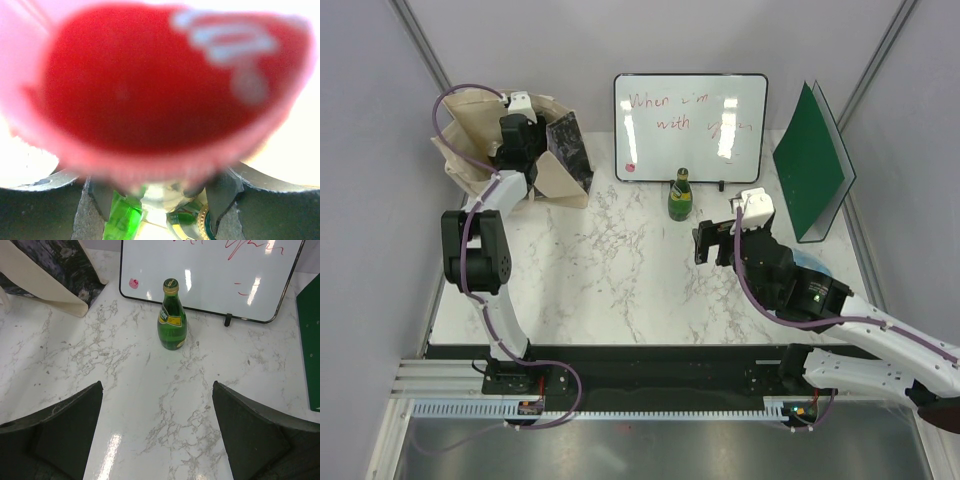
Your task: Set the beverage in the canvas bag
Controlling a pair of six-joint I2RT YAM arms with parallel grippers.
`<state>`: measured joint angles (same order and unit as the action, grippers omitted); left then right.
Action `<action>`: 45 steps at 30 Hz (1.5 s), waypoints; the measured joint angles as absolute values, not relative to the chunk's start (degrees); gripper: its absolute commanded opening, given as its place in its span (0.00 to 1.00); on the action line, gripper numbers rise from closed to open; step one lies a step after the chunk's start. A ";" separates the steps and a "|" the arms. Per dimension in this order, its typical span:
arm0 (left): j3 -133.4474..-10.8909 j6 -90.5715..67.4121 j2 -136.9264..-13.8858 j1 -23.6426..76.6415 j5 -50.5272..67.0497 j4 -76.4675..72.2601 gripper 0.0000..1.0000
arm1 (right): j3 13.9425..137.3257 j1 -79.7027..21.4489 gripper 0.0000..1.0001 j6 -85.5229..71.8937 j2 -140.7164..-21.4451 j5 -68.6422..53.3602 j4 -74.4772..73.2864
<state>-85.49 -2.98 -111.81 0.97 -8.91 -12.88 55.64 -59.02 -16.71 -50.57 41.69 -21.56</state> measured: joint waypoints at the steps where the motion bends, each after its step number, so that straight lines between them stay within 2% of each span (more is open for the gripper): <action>1: -85.43 -3.01 -111.63 0.99 -8.91 -12.73 0.63 | 55.64 -59.02 0.98 -16.71 -50.50 41.69 -21.56; 8: -84.73 -3.01 -109.27 1.17 -8.88 -8.88 0.70 | 55.64 -59.02 0.98 -16.69 -49.54 41.67 -21.52; 21: -84.79 -2.98 -107.79 1.43 -8.88 -5.74 0.75 | 55.64 -59.02 0.98 -16.93 -48.01 41.65 -21.61; 24: -85.45 -2.98 -106.28 1.74 -8.86 -6.46 0.83 | 55.64 -59.00 0.98 -16.93 -48.21 41.65 -21.63; 45: -87.02 -2.92 -99.20 3.55 -10.59 -5.74 0.84 | 55.72 -58.98 0.98 -17.37 -48.31 40.64 -21.96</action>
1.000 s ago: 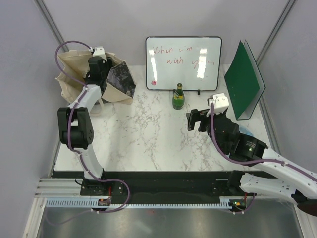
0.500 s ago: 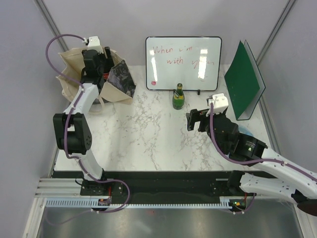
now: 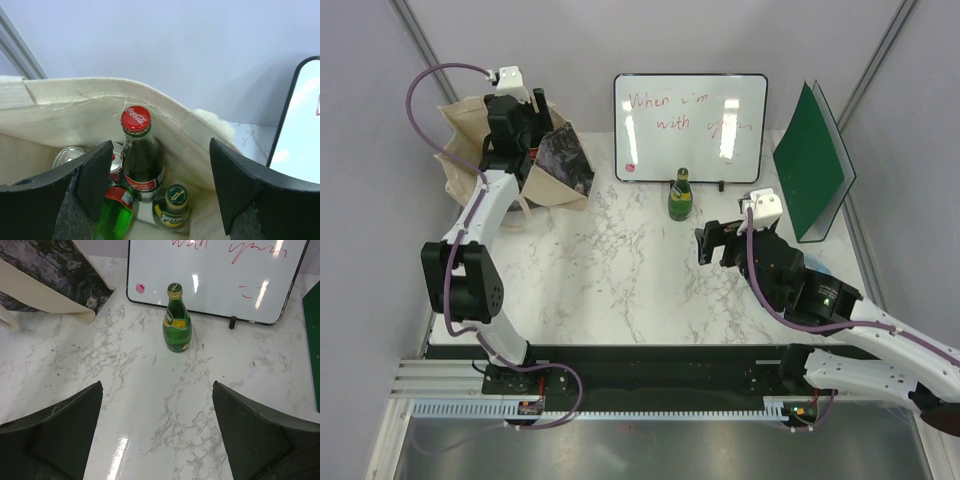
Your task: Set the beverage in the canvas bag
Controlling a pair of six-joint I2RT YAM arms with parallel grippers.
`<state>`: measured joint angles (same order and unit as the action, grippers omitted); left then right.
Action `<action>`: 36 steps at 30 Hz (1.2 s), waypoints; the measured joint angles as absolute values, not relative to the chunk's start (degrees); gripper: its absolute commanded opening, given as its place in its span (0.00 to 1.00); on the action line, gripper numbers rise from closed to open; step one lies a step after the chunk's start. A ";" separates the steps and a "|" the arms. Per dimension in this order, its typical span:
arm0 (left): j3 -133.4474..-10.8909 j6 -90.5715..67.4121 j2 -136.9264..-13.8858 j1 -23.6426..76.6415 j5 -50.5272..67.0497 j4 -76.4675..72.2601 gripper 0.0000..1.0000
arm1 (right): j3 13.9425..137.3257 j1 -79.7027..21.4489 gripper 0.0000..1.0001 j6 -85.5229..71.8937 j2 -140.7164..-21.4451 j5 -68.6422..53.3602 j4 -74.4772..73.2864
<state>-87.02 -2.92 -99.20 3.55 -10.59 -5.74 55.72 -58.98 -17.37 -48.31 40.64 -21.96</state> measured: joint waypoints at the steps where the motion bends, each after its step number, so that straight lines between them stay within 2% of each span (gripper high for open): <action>1: -87.02 -2.92 -98.54 3.68 -10.63 -5.63 0.85 | 55.79 -58.98 0.98 -17.58 -48.29 40.51 -22.04; 16: -88.20 -2.98 -89.08 7.92 -12.12 7.29 0.87 | 56.31 -58.98 0.98 -21.76 -46.94 37.58 -25.45; 20: -88.01 -2.96 -84.84 15.00 -12.80 10.70 0.87 | 56.77 -58.98 0.98 -22.48 -45.82 36.84 -26.79; 25: -85.49 -3.22 -81.28 29.63 -11.88 11.00 0.86 | 57.93 -58.98 0.98 -22.94 -43.42 36.51 -28.05; 29: -84.34 -3.33 -84.23 37.39 -10.83 10.17 0.86 | 58.72 -58.98 0.98 -22.96 -41.10 35.75 -28.38; 36: -84.51 -3.36 -97.76 42.13 -11.16 8.19 0.84 | 60.75 -58.98 0.98 -22.65 -38.02 35.64 -29.56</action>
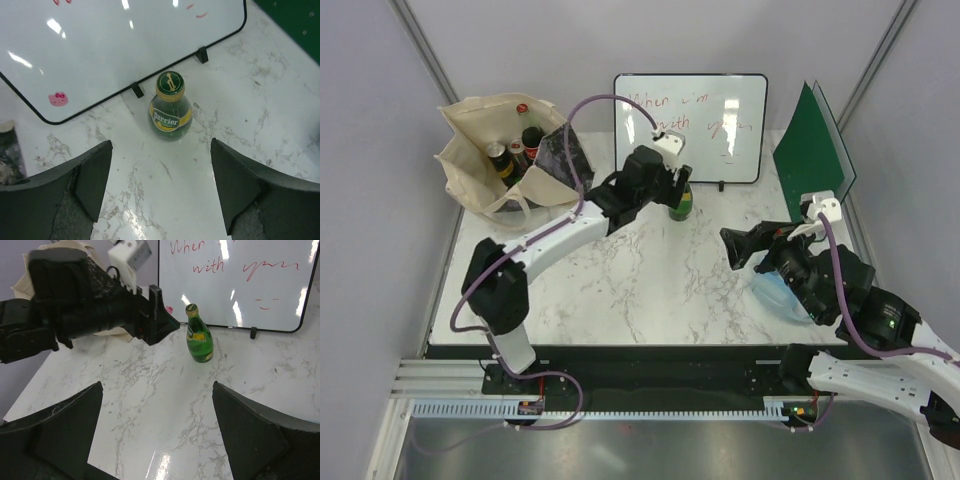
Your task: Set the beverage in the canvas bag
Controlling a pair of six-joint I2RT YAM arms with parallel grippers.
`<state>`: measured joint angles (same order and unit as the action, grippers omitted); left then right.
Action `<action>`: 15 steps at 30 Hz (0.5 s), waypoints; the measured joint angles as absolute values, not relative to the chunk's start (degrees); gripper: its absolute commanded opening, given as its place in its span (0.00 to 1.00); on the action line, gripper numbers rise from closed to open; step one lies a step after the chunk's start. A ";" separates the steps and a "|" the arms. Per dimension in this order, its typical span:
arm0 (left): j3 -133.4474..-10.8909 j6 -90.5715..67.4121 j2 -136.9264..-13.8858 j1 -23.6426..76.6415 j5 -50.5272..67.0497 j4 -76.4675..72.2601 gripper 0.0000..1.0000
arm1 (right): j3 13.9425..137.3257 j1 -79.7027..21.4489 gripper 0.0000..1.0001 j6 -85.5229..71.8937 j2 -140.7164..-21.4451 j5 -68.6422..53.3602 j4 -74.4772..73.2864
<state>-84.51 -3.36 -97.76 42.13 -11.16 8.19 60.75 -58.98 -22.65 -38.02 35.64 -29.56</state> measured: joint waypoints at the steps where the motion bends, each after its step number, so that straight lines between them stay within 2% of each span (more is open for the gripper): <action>1: -84.51 -3.38 -99.46 42.41 -11.31 7.99 0.84 | 60.93 -58.98 0.98 -22.63 -37.74 35.66 -29.58; 8: -85.06 -3.42 -108.31 42.87 -11.44 6.57 0.79 | 61.08 -58.98 0.98 -22.28 -37.21 35.81 -30.09; 15: -90.78 -3.38 -113.91 42.85 -11.57 4.10 0.72 | 61.08 -58.98 0.98 -21.78 -37.19 36.27 -30.48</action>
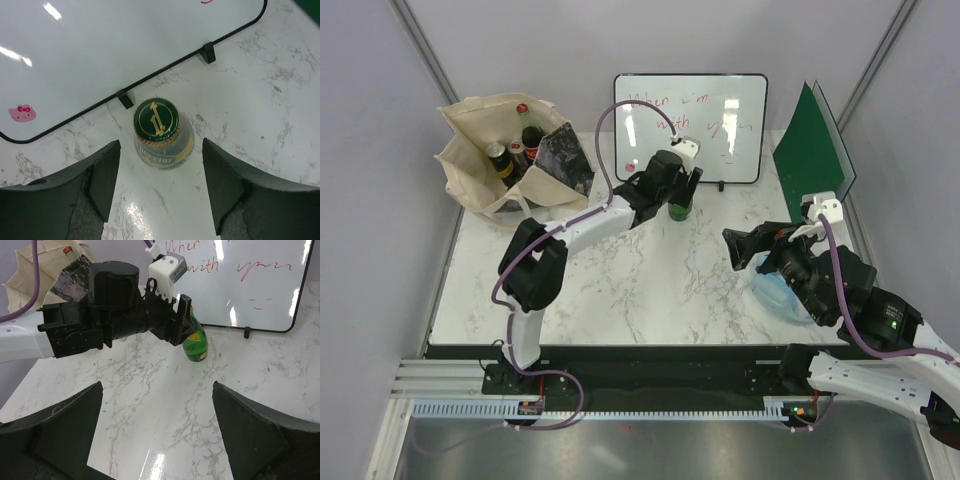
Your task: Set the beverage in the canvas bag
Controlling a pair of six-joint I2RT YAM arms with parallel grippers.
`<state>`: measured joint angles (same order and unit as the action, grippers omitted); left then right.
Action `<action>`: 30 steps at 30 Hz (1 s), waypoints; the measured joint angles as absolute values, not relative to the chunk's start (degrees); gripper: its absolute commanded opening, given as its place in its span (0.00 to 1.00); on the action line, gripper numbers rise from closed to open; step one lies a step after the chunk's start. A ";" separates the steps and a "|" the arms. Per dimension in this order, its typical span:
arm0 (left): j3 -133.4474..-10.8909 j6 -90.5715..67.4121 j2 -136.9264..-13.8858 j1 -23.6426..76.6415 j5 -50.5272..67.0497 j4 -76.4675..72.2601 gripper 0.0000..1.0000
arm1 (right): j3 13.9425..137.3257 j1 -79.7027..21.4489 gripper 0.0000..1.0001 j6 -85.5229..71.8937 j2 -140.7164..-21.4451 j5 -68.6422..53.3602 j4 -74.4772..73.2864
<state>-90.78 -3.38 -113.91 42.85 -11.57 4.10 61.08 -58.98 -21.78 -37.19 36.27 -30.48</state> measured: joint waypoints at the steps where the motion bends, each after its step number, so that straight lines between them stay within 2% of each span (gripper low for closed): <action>1: -91.79 -3.33 -114.69 42.85 -11.75 3.86 0.72 | 61.08 -58.98 0.98 -21.65 -37.19 36.36 -30.48; 10: -96.71 -2.85 -119.22 42.85 -12.75 2.81 0.62 | 61.08 -58.98 0.98 -21.21 -37.06 37.41 -30.48; 13: -96.95 -2.90 -119.48 42.83 -13.41 2.85 0.49 | 61.08 -58.98 0.98 -21.21 -36.91 37.50 -30.48; 15: -96.95 -2.94 -119.48 42.83 -13.61 2.74 0.34 | 61.08 -58.98 0.98 -21.21 -36.71 37.63 -30.46; 16: -96.95 -3.22 -119.48 42.85 -13.37 2.55 0.23 | 61.08 -58.98 0.98 -21.21 -36.67 37.80 -30.46; 18: -96.99 -3.88 -119.48 42.89 -13.34 2.17 0.13 | 61.08 -58.98 0.98 -21.21 -36.56 37.95 -30.48; 19: -96.99 -3.90 -119.48 43.03 -13.50 1.98 0.04 | 61.08 -58.98 0.98 -21.21 -36.51 38.00 -30.46; 30: -93.84 -4.47 -116.77 43.16 -16.08 2.44 0.02 | 60.40 -58.96 0.98 -21.43 -36.45 38.44 -30.44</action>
<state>-93.84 -4.47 -116.77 43.16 -16.08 2.44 60.40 -58.96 -21.43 -36.45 38.44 -30.44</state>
